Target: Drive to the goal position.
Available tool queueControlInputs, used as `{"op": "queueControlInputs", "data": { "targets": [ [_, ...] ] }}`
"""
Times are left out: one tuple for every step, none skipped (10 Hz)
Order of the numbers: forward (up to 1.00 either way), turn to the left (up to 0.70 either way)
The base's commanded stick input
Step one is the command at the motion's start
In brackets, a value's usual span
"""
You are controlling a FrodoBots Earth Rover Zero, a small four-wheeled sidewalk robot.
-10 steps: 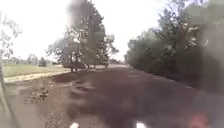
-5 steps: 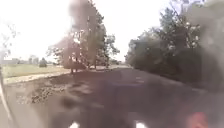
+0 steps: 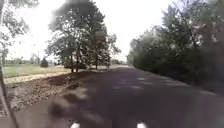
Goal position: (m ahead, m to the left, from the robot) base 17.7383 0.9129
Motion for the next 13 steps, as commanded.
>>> {"op": "queueControlInputs", "data": {
  "targets": [
    [0.7, -0.31],
    [0.7, 0.0],
    [0.7, 0.0],
    [0.7, 0.0],
    [0.7, 0.0],
    [0.7, 0.0],
    [0.7, 0.0],
    [0.7, 0.0],
    [0.7, 0.0],
    [0.7, 0.0],
    [0.7, 0.0],
    [0.7, 0.08],
    [0.7, 0.29]
  ]
}}
